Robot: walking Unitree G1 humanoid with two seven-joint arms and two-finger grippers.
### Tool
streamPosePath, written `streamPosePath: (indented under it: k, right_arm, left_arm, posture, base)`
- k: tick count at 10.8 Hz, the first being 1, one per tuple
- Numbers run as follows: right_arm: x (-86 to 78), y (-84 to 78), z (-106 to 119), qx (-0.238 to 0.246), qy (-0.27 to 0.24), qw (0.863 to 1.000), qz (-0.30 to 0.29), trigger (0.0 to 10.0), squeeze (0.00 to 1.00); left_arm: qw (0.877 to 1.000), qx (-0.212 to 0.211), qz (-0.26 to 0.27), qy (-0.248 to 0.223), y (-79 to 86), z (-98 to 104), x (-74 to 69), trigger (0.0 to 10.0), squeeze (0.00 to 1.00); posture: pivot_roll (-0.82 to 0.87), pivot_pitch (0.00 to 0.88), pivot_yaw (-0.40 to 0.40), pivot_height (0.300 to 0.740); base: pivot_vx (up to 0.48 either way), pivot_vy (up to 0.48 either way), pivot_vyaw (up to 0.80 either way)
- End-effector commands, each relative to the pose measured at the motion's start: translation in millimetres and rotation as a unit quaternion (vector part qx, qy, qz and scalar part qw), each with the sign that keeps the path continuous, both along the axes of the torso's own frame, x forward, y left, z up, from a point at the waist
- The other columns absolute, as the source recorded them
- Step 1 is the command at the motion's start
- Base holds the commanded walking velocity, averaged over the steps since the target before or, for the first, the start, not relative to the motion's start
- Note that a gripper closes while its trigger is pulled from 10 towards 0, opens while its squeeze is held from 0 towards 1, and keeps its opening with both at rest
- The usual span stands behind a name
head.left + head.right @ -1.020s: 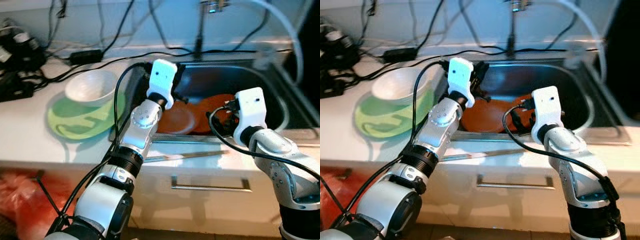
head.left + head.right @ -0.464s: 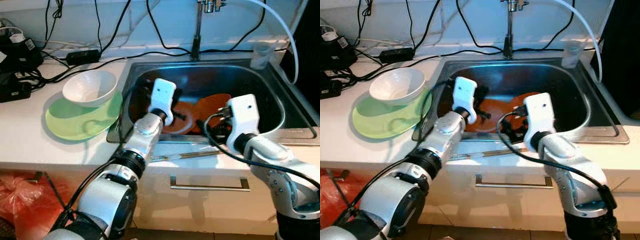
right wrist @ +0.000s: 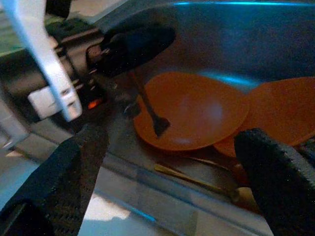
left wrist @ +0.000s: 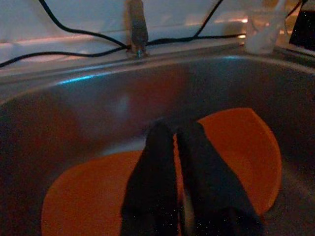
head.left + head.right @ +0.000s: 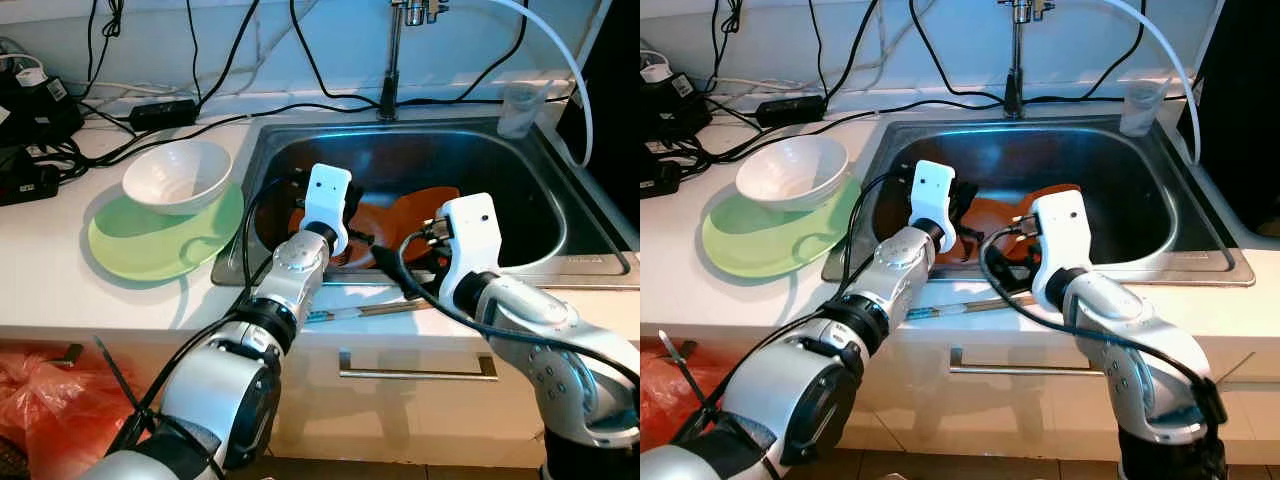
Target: Kitchen organization
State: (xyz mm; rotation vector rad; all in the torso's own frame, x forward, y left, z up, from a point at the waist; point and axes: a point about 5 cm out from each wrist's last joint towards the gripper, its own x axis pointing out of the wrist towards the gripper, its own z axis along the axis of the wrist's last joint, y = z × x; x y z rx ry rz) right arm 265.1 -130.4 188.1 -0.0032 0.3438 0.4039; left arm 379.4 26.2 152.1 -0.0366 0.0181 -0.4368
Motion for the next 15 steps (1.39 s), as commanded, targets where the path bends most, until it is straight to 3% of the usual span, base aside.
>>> streamPosePath:
  k: [1, 11, 13, 15]
  right_arm:
    - [-4.4, 4.2, -1, 0.004, 0.008, 1.0, 0.013, 10.0, 0.0]
    - [-5.6, 5.6, -3, 0.004, 0.017, 1.0, 0.02, 10.0, 0.0]
    - [-4.7, 5.5, -3, 0.004, 0.015, 1.0, 0.02, 10.0, 0.0]
    - [1.0, 7.2, 1, 0.007, 0.003, 1.0, 0.021, 10.0, 0.0]
  left_arm:
    - [1.0, -0.003, 0.001, 0.002, -4.4, 4, 1.3, 10.0, 1.0]
    - [1.0, 0.008, 0.014, -0.024, -2.5, 15, 5.2, 10.0, 1.0]
    - [0.996, 0.03, 0.017, -0.076, -2.1, 36, 10.1, 10.0, 1.0]
    - [0.992, 0.045, 0.035, -0.112, 10.2, 45, 13.3, 10.0, 1.0]
  posture:
    - [-0.22, 0.008, 0.104, 0.74]
    - [-0.21, 0.005, 0.107, 0.74]
    - [-0.19, 0.0, 0.103, 0.74]
    - [-0.17, 0.0, 0.095, 0.74]
  base:
    - [0.0, 0.0, 0.0]
    - [0.0, 0.0, 0.0]
    - [0.0, 0.0, 0.0]
    - [0.0, 0.0, 0.0]
